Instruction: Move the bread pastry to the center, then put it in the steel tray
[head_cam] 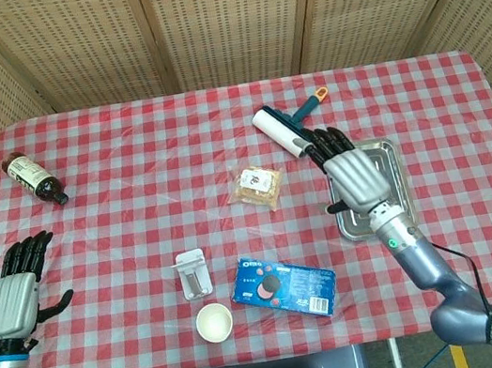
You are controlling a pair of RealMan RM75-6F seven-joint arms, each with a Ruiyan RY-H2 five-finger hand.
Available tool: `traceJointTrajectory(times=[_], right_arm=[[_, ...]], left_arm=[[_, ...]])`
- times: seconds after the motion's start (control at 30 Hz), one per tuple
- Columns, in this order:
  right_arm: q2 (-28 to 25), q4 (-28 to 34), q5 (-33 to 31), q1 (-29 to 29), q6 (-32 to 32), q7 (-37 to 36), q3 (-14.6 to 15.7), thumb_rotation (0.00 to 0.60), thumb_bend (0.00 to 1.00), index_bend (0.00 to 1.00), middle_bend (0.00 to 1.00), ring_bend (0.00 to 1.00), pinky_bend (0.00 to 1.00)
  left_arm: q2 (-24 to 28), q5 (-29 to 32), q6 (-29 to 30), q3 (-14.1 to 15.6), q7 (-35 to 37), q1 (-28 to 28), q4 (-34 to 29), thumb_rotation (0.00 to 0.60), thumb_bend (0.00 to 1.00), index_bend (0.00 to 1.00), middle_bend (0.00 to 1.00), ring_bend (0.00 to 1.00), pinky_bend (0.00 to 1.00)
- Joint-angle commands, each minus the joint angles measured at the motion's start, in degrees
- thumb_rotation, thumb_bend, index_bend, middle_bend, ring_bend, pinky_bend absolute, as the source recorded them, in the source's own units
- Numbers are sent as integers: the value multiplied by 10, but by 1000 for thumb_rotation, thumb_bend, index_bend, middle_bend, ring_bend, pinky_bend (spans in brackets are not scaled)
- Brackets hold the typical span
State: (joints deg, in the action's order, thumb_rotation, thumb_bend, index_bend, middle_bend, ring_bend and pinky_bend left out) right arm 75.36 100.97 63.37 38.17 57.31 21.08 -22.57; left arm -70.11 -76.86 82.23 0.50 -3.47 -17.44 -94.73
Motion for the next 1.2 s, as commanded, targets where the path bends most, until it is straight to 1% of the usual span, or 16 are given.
traceJointTrajectory(times=[0.03,0.13,0.2,0.33,0.4,0.7,0.97,1.2], right_arm=[[31,-27,-125,72,-73,51,-36,600,53,0,0,0,0],[45,-56,-183,110,-94,76,-34,600,52,0,0,0,0],[60,-81,-222,137,-102,96,-27,600,53,0,0,0,0],[79,-111,-261,163,-110,109,-18,600,53,0,0,0,0],[95,-141,-283,184,-120,120,-7,600,53,4,0,0,0],[143,-235,-352,242,-165,135,26,600,53,0,0,0,0],[187,-330,-399,286,-200,143,52,600,53,0,0,0,0],[221,-396,-424,311,-229,141,65,600,53,0,0,0,0]], left_arm=[[0,1,-9,-5,12,0,4,600,242,0,0,0,0],[1,1,-18,-6,19,-1,8,600,242,0,0,0,0],[1,0,-26,-7,24,-1,10,600,242,0,0,0,0],[0,1,-36,-9,28,-2,13,600,242,0,0,0,0],[-2,2,-42,-12,31,-3,17,600,242,0,0,0,0],[-8,2,-60,-18,35,-5,30,600,242,0,0,0,0],[-10,6,-68,-26,43,-3,39,600,243,0,0,0,0],[-11,7,-73,-32,49,-2,46,600,242,0,0,0,0]])
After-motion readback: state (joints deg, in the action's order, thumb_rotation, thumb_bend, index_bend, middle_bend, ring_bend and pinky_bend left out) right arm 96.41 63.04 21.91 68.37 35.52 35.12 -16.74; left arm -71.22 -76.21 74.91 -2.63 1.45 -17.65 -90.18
